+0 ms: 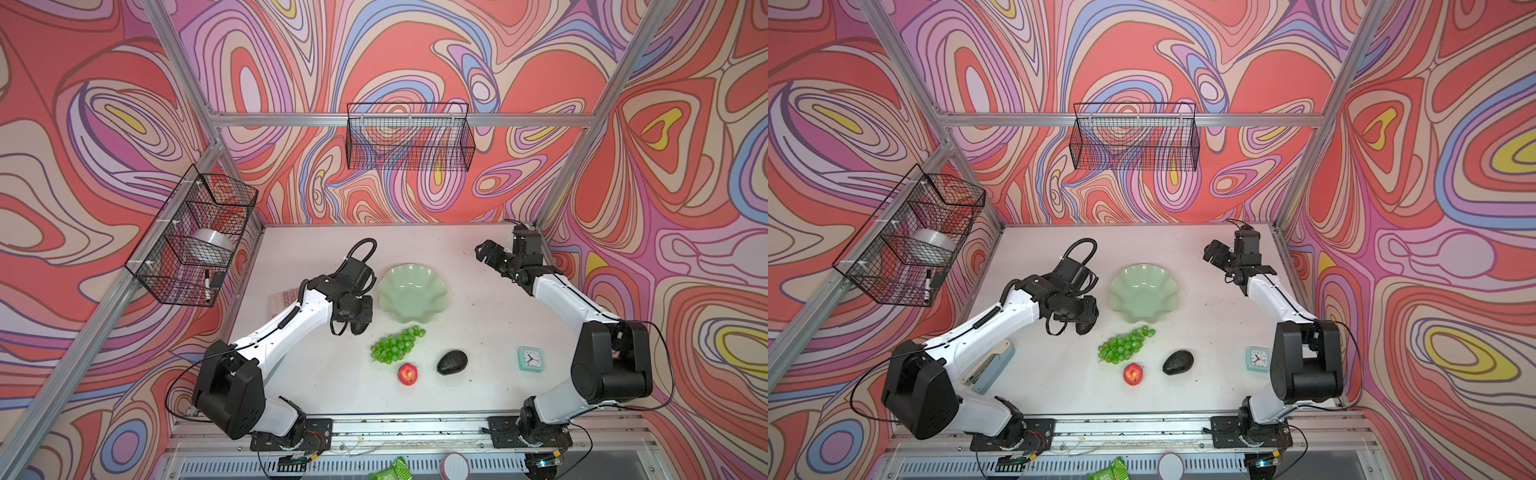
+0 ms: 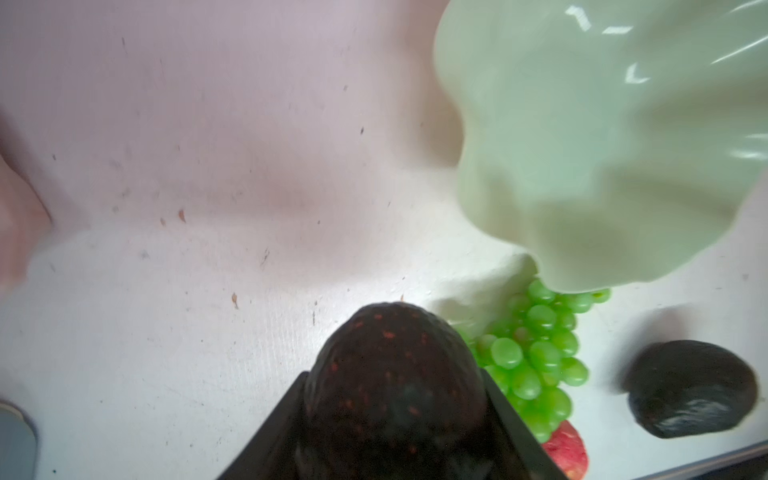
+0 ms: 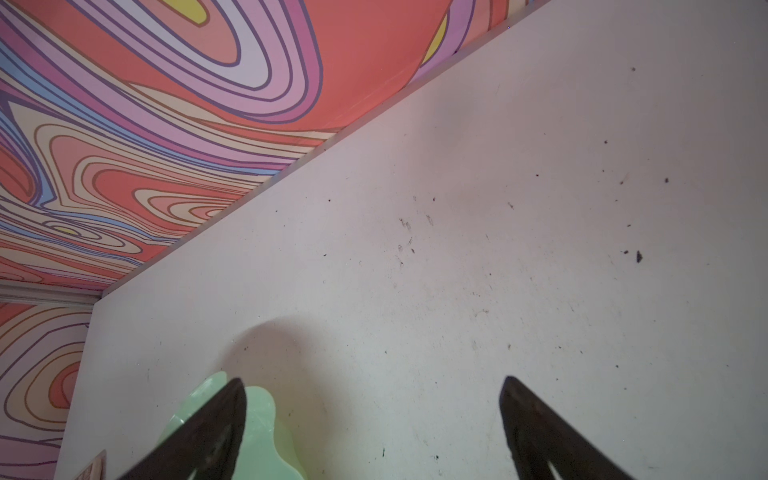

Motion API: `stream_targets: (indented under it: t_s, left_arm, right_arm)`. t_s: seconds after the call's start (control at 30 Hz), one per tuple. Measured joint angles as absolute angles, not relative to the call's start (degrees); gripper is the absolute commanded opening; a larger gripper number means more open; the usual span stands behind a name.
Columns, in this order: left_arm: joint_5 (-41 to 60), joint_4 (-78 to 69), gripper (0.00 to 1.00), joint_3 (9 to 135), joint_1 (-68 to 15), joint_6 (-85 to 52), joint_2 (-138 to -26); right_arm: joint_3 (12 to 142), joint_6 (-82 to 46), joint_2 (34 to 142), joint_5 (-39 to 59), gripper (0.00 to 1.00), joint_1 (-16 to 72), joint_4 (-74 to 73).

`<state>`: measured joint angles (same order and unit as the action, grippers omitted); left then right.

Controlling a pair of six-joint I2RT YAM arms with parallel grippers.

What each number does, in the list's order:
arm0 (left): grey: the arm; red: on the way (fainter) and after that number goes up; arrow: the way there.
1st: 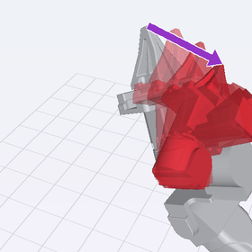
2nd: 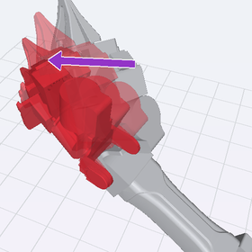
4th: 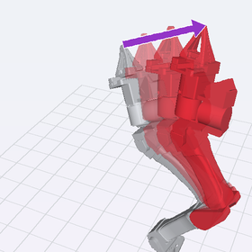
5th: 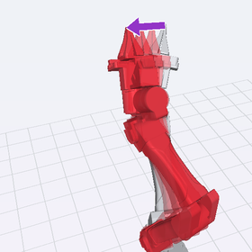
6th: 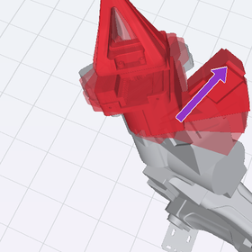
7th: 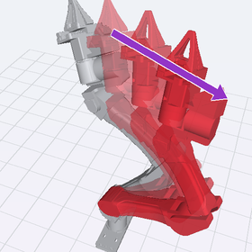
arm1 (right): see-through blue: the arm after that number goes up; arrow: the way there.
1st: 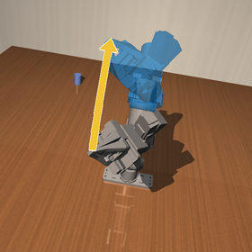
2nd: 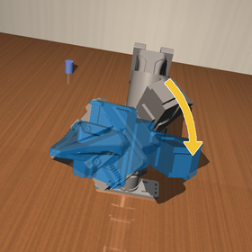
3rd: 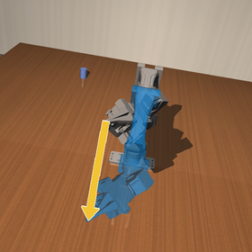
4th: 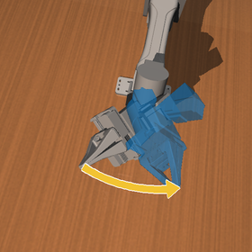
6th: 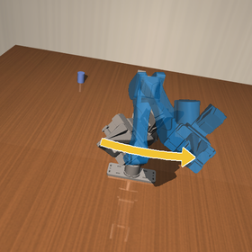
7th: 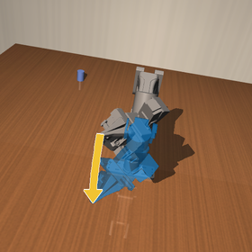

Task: Place and organize the fake fruits in the fruit bowl
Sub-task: 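Grasp the dark avocado with the left gripper and lift it, then carry the avocado over the green bowl and release it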

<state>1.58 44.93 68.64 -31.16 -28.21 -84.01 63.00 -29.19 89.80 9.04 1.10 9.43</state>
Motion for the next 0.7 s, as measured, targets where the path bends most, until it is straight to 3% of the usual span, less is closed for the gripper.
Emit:
stream_targets:
  t_s: [0.4,0.7]
  left_arm:
    - [3.92,48.25,0.46,106.41,-34.09,-22.0,-113.38]
    - [3.97,53.6,0.44,121.47,-36.4,-21.23,-128.66]
  right_arm:
    - [61.47,-28.14,84.86,8.4,0.98,1.1,12.51]
    - [59.22,-26.76,81.03,7.09,0.98,1.1,15.27]
